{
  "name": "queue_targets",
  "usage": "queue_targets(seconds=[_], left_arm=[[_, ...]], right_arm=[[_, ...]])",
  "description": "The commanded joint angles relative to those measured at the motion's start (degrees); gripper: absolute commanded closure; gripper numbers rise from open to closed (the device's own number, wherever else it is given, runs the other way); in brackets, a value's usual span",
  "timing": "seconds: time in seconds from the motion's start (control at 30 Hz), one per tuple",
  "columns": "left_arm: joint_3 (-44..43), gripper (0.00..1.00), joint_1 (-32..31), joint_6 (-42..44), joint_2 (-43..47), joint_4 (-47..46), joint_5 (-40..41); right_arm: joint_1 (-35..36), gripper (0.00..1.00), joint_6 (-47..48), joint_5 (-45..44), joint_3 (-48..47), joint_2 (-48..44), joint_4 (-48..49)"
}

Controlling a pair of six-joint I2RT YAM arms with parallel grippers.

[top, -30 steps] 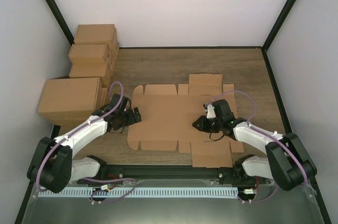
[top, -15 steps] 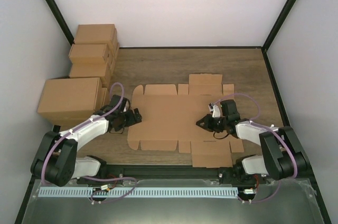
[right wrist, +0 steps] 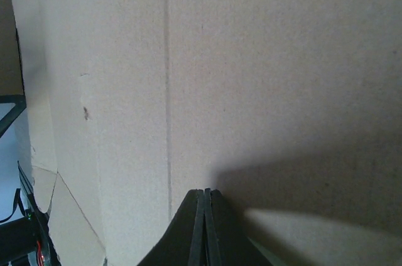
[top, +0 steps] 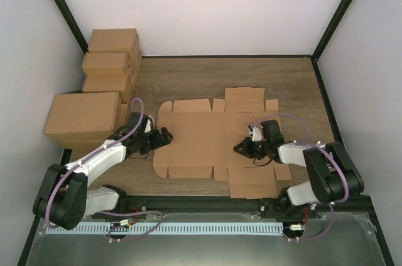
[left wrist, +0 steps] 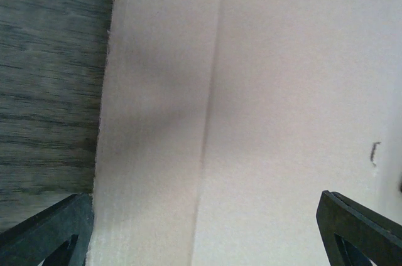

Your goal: Fold the paper box

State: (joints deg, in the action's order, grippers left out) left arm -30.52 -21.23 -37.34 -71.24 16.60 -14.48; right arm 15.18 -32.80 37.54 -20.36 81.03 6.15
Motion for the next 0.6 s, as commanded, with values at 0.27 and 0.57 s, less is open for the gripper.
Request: queue_targets(seconds=[0.27,0.57], left_arm=[[-4.09,0.00,-0.11,-1.28,5.42,2.40,-8.52],[-3.05,0.12,-0.02,-0.33,1.97,0.82,-10.14]], right_arm=[[-0.49,0.99,1.06,-2.75,-1.01,0.09,-0.90],[-0.45,0.99,1.60,-2.74,-1.31,-0.60,-1.43]])
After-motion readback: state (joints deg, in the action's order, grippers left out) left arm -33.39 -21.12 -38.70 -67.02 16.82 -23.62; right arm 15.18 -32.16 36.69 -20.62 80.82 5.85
